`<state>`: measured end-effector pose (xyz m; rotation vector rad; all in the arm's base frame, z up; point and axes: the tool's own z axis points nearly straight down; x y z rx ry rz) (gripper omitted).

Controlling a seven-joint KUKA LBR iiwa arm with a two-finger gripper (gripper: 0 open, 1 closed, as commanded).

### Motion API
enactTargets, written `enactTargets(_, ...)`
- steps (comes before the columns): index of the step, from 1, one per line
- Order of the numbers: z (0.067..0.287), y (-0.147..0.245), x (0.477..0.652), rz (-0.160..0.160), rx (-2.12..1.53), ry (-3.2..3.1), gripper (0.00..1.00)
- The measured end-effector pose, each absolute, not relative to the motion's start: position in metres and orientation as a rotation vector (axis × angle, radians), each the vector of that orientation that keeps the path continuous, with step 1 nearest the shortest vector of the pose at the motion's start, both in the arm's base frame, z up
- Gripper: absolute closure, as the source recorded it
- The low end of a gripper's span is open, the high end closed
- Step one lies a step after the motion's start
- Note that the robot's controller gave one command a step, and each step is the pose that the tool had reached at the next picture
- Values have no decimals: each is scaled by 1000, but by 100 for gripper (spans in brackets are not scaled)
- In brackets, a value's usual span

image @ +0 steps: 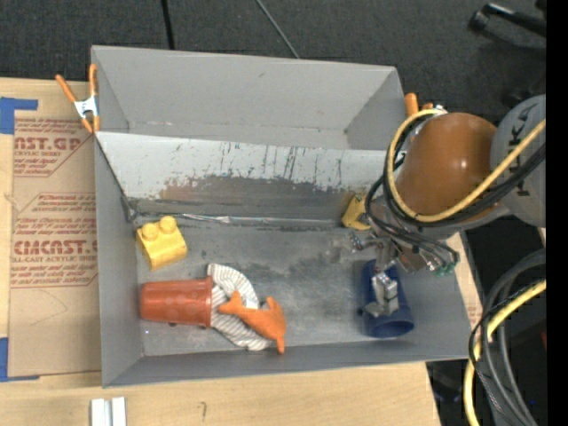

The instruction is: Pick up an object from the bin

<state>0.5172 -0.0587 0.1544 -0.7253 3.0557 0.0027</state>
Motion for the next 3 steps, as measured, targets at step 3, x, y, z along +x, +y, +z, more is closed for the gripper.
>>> enactTargets(3, 136, -7, 503, 7, -704, 3073, 0)
